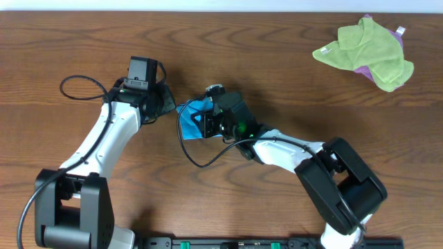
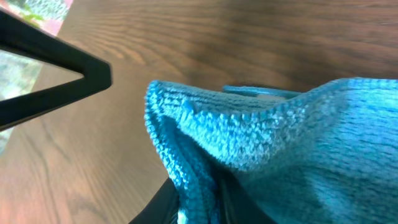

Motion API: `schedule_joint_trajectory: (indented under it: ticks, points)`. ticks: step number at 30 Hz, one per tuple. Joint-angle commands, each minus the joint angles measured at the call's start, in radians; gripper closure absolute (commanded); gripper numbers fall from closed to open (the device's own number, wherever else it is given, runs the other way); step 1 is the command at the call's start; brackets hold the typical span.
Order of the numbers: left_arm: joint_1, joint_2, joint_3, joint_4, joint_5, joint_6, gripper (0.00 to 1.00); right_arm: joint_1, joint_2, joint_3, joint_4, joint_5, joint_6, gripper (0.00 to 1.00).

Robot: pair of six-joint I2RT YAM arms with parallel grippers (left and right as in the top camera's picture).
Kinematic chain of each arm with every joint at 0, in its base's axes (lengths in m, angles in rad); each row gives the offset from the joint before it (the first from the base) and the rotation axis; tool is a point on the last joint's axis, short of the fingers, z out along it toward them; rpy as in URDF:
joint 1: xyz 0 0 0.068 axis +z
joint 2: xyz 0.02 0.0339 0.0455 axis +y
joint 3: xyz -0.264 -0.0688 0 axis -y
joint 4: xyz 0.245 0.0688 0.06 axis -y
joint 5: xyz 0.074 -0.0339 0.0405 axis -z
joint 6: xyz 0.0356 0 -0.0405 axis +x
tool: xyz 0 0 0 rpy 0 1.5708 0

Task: Fold the cloth
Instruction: 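Fold the strip's right end with the right gripper toward the left gripper, then release the cloth with the right gripper and retract it to the right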

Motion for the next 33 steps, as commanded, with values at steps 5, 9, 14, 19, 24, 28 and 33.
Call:
schedule_joint_trajectory:
  ticks: [5,9,14,19,24,28,33]
  points:
    - [0.021,-0.031,0.034,-0.008,-0.030,0.019,0.94,0.007,0.003,0.020,0.015,-0.125,-0.020,0.70]
    - [0.037,-0.031,0.034,-0.010,-0.029,0.019,0.94,0.012,0.003,0.020,0.025,-0.158,-0.020,0.66]
    - [0.056,-0.037,0.034,-0.011,-0.029,0.019,0.94,0.015,0.002,0.020,0.037,-0.172,-0.020,0.58]
    - [0.070,-0.053,0.034,-0.013,-0.029,0.019,0.87,-0.012,-0.014,0.021,0.039,-0.177,-0.020,0.51]
    - [0.077,-0.076,0.034,-0.037,-0.029,0.022,0.67,-0.061,-0.063,0.021,-0.004,-0.175,-0.043,0.38]
    - [0.077,-0.098,0.034,-0.069,-0.028,0.021,0.50,-0.122,-0.132,0.021,-0.127,-0.160,-0.120,0.01]
    - [0.077,-0.127,0.034,-0.116,-0.017,0.021,0.16,-0.198,-0.243,0.021,-0.312,-0.159,-0.227,0.01]
